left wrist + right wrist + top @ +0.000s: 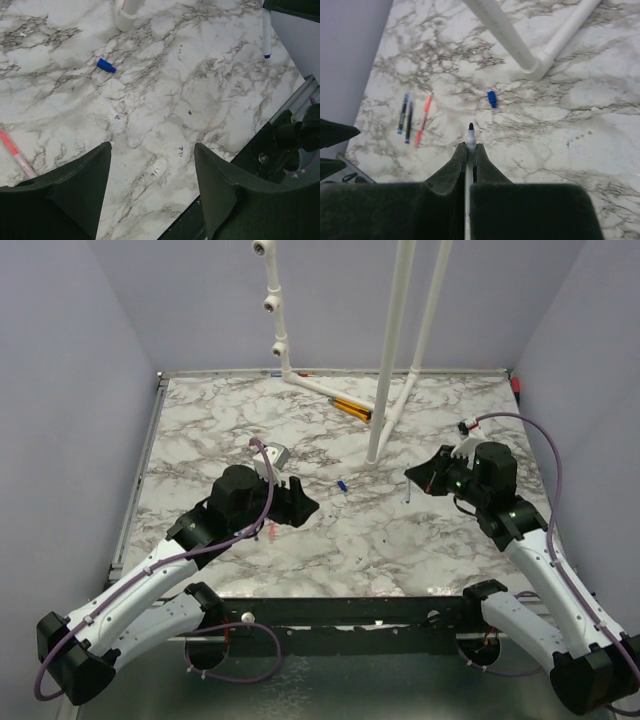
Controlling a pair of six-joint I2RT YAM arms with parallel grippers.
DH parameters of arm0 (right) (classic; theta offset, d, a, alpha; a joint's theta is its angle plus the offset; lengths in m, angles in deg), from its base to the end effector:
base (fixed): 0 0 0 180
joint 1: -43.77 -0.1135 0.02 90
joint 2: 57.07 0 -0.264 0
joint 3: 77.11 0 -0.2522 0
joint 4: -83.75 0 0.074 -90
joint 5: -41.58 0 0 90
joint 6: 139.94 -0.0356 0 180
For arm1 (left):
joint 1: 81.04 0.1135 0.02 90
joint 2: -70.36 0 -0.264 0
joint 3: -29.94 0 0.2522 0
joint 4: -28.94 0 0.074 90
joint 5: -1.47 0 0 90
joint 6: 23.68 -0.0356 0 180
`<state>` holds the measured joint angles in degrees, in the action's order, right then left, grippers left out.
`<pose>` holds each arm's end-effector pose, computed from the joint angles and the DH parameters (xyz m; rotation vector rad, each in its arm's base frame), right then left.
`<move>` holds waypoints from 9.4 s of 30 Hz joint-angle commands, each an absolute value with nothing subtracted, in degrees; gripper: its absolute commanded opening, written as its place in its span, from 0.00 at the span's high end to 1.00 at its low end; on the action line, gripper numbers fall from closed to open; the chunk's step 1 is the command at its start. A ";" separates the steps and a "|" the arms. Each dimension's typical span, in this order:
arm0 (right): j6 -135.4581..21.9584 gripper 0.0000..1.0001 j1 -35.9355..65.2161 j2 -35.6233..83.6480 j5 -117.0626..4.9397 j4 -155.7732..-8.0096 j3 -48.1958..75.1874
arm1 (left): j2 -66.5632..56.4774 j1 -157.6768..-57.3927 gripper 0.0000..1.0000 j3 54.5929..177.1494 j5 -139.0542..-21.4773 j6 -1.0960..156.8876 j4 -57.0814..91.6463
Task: Insert the pens into the pen caps
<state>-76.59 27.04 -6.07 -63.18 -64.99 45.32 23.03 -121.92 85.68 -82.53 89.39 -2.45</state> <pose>0.1917 0.0671 0.3022 0.0077 2.0648 0.7351 0.1422 -0.1280 0.3018 0.3902 2.0278 -0.8154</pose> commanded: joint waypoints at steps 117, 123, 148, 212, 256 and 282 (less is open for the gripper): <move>-74.30 0.49 -17.87 10.37 -20.34 -64.51 28.19 | 31.91 -121.77 1.00 82.29 -81.09 93.03 2.00; -70.79 0.45 -15.51 21.89 -19.99 -54.72 19.59 | 32.17 -121.79 1.00 86.15 -84.11 86.88 -4.77; -65.71 0.45 1.29 53.26 -37.82 -52.49 4.65 | 33.39 -121.84 1.00 84.76 -88.09 83.99 -6.95; -70.27 0.99 2.83 31.60 -52.08 -60.66 18.40 | 31.68 -121.82 1.00 84.13 -78.72 86.70 -3.15; -80.24 0.99 -13.79 1.90 -58.80 -113.86 41.10 | 31.81 -122.41 1.00 73.23 -47.22 105.35 35.66; -79.47 0.99 -15.29 2.76 -58.31 -112.92 40.75 | 33.83 -122.74 1.00 72.62 -48.08 105.61 36.46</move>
<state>-80.33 -14.80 2.42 -58.59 -112.03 42.50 33.20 -122.42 73.20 -48.89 105.39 34.84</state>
